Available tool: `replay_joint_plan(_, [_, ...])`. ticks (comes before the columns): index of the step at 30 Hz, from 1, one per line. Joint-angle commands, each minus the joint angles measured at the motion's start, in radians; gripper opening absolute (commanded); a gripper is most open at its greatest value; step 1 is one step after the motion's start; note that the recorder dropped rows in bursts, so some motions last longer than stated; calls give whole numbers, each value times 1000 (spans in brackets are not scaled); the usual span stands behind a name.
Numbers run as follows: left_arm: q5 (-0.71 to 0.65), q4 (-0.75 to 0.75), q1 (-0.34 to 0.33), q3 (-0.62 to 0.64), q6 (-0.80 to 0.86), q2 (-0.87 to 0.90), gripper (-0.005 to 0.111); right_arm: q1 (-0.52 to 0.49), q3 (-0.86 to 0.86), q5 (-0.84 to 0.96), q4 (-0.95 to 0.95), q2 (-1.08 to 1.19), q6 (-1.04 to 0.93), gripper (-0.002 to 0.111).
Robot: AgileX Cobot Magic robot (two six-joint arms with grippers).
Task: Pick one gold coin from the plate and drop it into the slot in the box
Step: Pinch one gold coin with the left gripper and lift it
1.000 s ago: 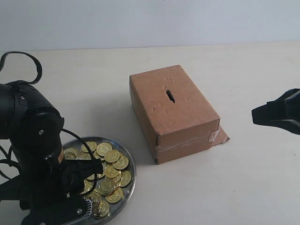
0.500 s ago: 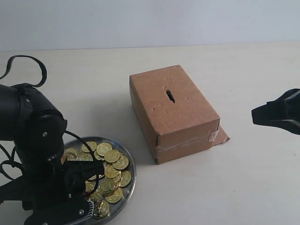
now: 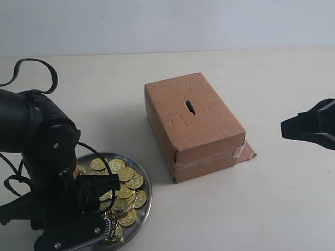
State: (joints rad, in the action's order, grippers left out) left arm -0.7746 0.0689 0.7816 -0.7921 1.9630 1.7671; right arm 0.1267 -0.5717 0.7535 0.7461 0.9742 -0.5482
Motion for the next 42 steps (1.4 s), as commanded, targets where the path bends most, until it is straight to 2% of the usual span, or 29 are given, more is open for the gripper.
replay_joint_plan(1, [10, 11, 5, -1, -8, 16, 52, 2, -7, -4, 7, -9, -7, 0])
replay_joint_plan(27, [21, 30, 5, -1, -10, 24, 52, 2, -7, -3, 11, -9, -7, 0])
replay_joint_plan(42, [64, -10, 7, -1, -12, 24, 52, 2, -7, -3, 11, -9, -7, 0])
